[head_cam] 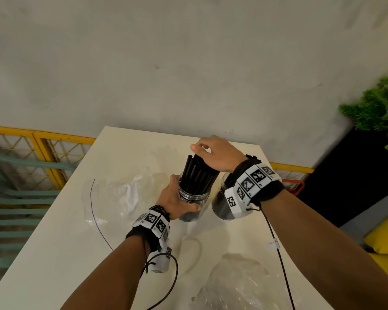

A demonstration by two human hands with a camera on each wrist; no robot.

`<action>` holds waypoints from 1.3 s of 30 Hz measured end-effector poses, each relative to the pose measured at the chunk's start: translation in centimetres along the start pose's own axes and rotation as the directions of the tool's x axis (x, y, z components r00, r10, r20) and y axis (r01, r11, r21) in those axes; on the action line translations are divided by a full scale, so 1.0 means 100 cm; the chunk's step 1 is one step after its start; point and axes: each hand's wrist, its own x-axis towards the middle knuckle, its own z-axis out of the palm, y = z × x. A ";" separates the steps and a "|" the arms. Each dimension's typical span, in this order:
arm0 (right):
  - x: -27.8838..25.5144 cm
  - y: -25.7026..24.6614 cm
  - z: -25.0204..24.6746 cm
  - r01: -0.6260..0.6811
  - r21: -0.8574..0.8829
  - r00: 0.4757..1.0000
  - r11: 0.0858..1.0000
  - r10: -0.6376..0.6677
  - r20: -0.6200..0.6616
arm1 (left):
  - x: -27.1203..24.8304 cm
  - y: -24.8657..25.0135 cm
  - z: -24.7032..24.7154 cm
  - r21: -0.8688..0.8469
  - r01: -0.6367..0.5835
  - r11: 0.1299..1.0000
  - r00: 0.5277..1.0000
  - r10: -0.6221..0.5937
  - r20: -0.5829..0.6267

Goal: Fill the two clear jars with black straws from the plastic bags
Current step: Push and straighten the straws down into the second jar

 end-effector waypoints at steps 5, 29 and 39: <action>0.002 0.012 -0.002 -0.013 0.064 0.999 0.998 0.015 -0.029 | 0.002 0.001 -0.003 0.017 -0.009 1.000 1.000 0.009 -0.007; -0.004 -0.010 0.035 0.097 -0.184 0.992 0.978 -0.110 -0.060 | 0.016 0.004 -0.007 -0.007 0.046 0.999 0.996 -0.046 0.075; -0.006 -0.012 0.028 0.039 -0.139 0.999 0.990 -0.038 0.008 | 0.013 0.010 -0.010 -0.013 0.086 0.996 0.990 -0.084 0.109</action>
